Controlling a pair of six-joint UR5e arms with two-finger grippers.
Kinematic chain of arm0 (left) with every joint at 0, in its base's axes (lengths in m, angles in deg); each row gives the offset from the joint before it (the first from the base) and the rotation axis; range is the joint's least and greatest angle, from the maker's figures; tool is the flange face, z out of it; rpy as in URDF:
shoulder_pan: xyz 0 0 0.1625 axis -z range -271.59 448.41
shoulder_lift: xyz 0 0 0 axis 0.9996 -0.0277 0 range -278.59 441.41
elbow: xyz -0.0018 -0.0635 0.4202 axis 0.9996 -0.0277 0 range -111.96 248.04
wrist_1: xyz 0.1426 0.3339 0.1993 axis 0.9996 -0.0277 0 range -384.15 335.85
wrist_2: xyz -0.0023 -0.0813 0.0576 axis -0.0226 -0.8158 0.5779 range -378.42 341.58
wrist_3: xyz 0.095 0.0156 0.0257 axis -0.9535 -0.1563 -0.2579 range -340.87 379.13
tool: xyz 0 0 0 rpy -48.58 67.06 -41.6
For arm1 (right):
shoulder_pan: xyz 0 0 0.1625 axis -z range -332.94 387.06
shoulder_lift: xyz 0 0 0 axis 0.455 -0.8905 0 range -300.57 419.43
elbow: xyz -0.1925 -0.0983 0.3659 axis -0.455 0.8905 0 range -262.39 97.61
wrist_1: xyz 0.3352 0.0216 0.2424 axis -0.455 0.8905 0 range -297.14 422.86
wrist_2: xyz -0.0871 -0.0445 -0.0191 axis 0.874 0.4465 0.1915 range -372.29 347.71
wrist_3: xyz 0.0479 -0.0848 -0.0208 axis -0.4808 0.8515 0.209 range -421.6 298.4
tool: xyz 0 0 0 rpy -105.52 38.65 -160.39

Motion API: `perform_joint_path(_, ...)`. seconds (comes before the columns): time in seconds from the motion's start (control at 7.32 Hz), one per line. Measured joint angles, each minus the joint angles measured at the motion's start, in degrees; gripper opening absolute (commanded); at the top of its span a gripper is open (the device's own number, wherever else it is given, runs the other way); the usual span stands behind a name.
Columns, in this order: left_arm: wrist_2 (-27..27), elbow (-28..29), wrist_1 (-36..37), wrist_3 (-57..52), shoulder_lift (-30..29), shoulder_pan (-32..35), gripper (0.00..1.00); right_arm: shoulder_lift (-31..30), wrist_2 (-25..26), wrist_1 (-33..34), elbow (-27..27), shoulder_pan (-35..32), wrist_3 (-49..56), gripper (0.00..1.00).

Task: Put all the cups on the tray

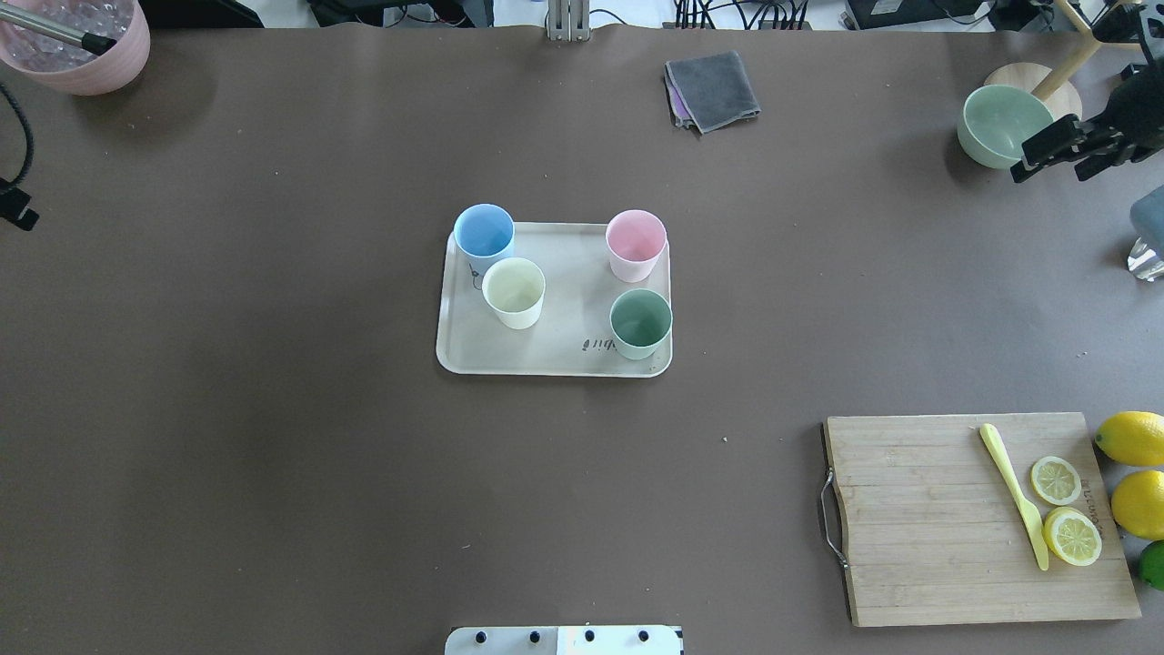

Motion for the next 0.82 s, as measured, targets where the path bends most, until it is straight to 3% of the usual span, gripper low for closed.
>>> perform_joint_path(0.41, 0.01, 3.72, -0.10, -8.06, 3.50, 6.97, 0.98, -2.99, 0.45, 0.00, 1.02, -2.91, 5.95, 1.00)
perform_joint_path(0.82, 0.62, 3.98, -1.08, -8.13, 5.29, 9.10, 0.98, -3.26, 0.51, 0.00, 1.81, -3.77, 7.58, 1.00)
